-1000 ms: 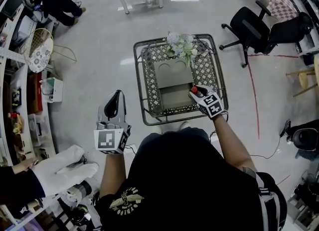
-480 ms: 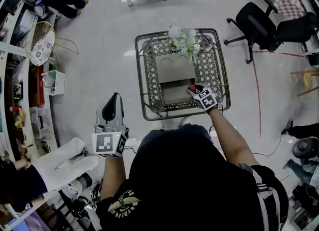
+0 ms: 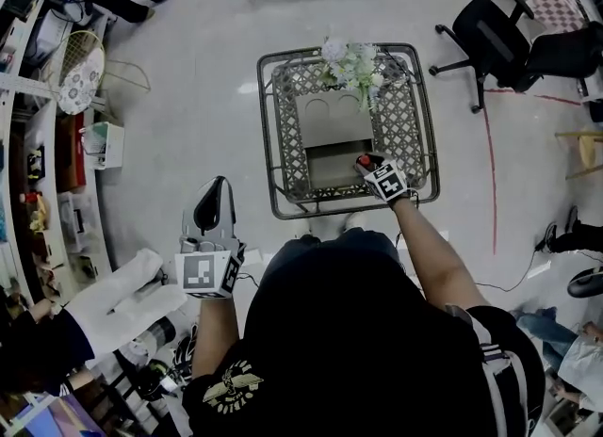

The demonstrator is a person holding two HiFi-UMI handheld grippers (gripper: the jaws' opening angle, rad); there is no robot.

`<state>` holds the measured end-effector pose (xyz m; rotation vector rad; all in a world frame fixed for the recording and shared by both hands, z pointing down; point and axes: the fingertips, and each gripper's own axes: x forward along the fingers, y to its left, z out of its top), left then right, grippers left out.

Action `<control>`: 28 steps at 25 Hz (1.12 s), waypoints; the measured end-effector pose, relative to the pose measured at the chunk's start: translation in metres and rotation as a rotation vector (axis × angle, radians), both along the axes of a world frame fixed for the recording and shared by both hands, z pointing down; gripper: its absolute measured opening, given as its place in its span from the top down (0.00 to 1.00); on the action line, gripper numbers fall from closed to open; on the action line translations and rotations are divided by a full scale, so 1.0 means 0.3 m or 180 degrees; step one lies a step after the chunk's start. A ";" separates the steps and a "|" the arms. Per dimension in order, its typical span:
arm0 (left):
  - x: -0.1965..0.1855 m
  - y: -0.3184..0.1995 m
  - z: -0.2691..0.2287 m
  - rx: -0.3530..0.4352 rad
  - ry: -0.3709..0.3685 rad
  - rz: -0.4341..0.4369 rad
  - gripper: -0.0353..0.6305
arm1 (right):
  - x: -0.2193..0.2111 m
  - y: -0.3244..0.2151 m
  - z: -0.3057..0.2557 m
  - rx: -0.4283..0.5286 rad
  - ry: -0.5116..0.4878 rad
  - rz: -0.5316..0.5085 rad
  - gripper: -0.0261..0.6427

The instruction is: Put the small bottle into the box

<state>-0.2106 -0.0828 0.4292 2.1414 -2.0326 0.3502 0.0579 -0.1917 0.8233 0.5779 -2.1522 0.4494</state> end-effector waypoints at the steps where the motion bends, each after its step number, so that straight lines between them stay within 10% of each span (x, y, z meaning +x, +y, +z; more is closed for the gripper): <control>1: 0.000 0.002 0.001 -0.0014 -0.0002 -0.0006 0.95 | -0.002 0.006 0.005 -0.0007 0.0001 0.0005 0.73; 28: 0.083 0.052 -0.035 0.0146 0.0023 0.0239 0.95 | 0.061 0.067 -0.081 0.0061 -0.0123 0.0206 0.74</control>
